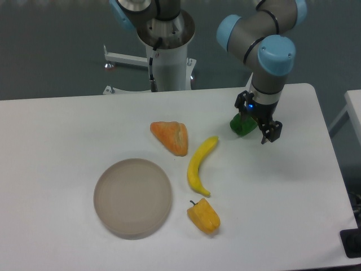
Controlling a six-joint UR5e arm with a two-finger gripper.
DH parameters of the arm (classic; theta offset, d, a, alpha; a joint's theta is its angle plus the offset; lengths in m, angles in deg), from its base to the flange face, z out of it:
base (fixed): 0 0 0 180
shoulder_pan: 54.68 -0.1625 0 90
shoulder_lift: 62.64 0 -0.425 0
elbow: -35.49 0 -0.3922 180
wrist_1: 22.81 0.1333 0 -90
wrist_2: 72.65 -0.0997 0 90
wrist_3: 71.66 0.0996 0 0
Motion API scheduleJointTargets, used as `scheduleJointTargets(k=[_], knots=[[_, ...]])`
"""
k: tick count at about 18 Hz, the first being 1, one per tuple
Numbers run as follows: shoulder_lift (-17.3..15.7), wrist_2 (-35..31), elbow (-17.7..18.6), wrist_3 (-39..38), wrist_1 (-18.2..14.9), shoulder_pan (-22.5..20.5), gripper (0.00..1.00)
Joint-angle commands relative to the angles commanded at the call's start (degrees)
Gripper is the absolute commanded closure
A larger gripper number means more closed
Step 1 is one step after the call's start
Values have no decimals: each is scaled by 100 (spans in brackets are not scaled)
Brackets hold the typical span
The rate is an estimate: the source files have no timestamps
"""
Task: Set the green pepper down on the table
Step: 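Raise the open gripper away from the green pepper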
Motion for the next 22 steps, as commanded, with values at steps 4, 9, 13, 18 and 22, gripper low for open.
scheduleJointTargets(k=[4, 9, 13, 18, 22], knots=[[457, -35, -598, -431, -98, 185, 0], [766, -492, -907, -661, -160, 528, 0], [704, -492, -811, -617, -247, 519, 0], [695, -378, -872, -565, -529, 475, 0], [687, -360, -872, -564, -529, 458, 0]])
